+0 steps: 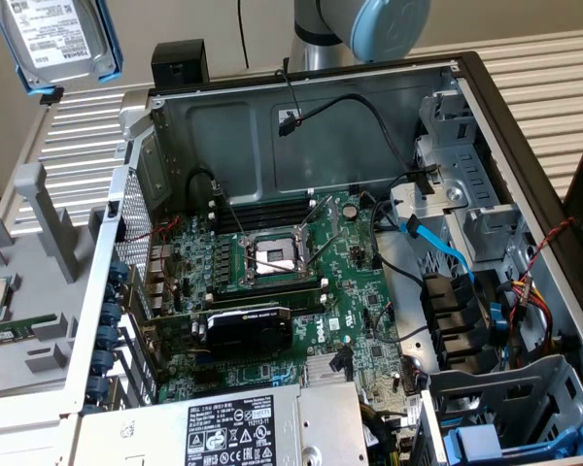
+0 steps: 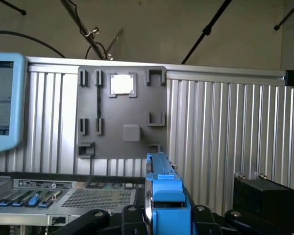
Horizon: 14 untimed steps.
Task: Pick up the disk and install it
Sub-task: 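Pick up the disk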
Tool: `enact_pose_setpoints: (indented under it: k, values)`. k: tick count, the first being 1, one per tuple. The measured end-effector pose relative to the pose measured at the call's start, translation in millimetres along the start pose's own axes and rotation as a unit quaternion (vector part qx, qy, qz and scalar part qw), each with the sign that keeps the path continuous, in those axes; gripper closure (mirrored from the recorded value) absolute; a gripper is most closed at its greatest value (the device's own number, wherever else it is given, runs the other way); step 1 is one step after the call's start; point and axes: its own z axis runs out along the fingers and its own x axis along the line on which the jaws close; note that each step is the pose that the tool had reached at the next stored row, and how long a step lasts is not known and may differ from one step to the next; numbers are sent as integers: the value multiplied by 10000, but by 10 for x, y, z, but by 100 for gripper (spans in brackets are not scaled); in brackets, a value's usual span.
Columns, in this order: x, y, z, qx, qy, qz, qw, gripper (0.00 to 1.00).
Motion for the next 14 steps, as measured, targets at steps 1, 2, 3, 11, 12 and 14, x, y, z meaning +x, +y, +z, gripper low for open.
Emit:
enact_pose_setpoints:
  k: [1, 2, 3, 11, 12, 14]
  values:
    - [4, -33, -22, -1, 2, 0, 10000, 63]
    - [11, -59, -40, -1, 6, 0, 10000, 63]
    - [20, -80, -52, 0, 12, 0, 10000, 63]
    - [173, -140, -63, -1, 20, 1, 10000, 63]
    - [196, -149, -64, -2, 20, 1, 10000, 63]
    - [245, -171, -66, -3, 20, 2, 10000, 63]
